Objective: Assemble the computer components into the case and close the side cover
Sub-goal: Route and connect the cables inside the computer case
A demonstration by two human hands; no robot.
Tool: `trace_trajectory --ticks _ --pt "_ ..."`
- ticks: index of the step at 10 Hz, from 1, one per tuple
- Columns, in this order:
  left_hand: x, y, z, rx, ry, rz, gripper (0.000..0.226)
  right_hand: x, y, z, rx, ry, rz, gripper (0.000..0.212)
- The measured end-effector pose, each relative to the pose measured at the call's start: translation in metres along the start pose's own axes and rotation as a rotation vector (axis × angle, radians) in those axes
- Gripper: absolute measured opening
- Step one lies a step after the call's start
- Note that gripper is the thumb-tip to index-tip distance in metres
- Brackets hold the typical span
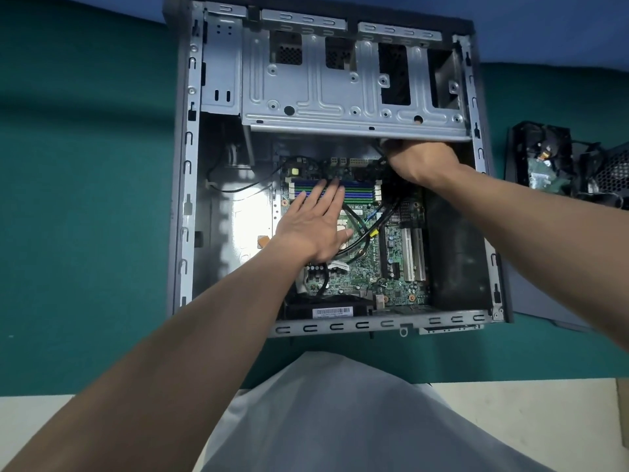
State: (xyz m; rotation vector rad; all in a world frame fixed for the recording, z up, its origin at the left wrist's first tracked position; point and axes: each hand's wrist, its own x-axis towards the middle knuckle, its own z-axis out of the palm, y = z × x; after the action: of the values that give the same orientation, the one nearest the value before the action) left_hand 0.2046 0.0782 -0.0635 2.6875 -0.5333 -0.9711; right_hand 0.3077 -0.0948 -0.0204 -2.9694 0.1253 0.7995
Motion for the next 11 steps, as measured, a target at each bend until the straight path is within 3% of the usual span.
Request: trace_trajectory --ticks 1,2,4,6,7,8,9,11 --pt "0.0004 0.0001 -0.0001 0.004 -0.003 -0.004 0.075 0.0019 0.0013 0.0019 -0.013 -0.02 0.032 0.061" --pt "0.0 -0.0001 -0.0001 0.006 -0.006 -0.004 0.075 0.0034 0.0015 0.0028 0.071 0.044 0.079 0.046" --pt "-0.0004 0.0003 0.0006 -0.004 -0.007 -0.003 0.075 0.0018 0.0001 -0.0001 0.013 -0.047 0.001 0.062" --pt "-0.0005 0.0002 0.0004 -0.007 -0.01 -0.001 0.075 0.0015 0.0051 0.0018 0.109 0.049 -0.025 0.041" --pt "-0.0005 0.0 -0.0001 -0.009 -0.012 -0.001 0.074 -0.0008 0.0052 0.0 0.146 0.091 -0.06 0.05" --pt "-0.0007 0.0001 -0.0008 -0.005 -0.013 -0.003 0.074 -0.0001 -0.0004 -0.001 -0.003 -0.005 0.004 0.061" --pt "-0.0011 0.0005 -0.0013 -0.006 -0.018 -0.004 0.074 0.0018 0.0006 -0.0002 -0.043 -0.037 0.003 0.057" --pt "-0.0015 0.0007 -0.0017 -0.006 -0.022 -0.003 0.074 -0.001 0.0027 -0.0007 0.036 0.061 -0.038 0.046"
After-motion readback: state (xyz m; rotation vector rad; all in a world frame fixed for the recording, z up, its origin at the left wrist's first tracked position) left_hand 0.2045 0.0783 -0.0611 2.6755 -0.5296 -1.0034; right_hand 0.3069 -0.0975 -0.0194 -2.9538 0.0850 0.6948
